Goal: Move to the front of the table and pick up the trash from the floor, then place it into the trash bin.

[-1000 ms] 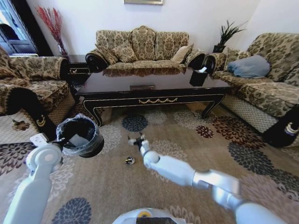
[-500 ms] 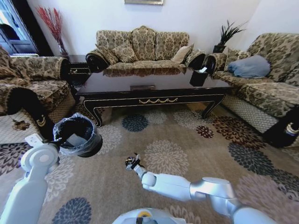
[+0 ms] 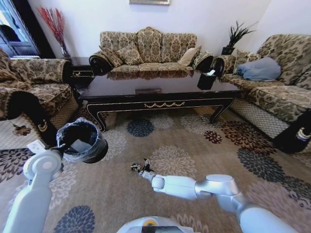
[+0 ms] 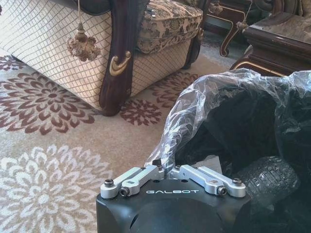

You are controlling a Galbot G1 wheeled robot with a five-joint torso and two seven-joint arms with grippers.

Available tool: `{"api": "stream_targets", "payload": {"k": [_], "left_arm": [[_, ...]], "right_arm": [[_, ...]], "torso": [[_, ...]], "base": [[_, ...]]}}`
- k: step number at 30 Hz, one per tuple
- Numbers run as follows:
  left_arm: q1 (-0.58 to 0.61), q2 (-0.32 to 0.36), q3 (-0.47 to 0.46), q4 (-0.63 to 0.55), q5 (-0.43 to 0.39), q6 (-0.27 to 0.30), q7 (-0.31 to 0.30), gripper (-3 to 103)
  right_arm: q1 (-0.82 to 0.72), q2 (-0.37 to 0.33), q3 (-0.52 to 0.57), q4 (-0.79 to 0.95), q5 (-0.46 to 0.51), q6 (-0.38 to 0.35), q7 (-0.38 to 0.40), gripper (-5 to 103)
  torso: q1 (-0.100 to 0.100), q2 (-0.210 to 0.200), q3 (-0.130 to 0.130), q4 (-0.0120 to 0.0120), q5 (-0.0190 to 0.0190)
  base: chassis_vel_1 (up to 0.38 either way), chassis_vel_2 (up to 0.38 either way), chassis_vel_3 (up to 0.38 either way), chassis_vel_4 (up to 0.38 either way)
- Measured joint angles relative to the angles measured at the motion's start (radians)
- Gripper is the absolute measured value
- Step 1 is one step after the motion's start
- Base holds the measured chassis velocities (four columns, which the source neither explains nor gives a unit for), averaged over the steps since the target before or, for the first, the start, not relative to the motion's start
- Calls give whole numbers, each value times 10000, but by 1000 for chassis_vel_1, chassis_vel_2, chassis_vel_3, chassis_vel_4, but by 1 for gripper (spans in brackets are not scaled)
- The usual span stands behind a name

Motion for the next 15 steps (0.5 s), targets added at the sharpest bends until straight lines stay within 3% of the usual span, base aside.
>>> {"api": "stream_targets", "payload": {"k": [6,15], "left_arm": [[6,7,-81,-38,15,0,55,2],[221,-2,-297,-104,9,-6,215,2]], "right_arm": [[159,317,-511,205,827,-446,156,100],[104,746,-996,-465,784,-455,-10,100]], "torso": [[0,0,0,-1,-1],[0,0,0,-2,-1]], "base": [[0,0,0,0],[0,0,0,0]]}}
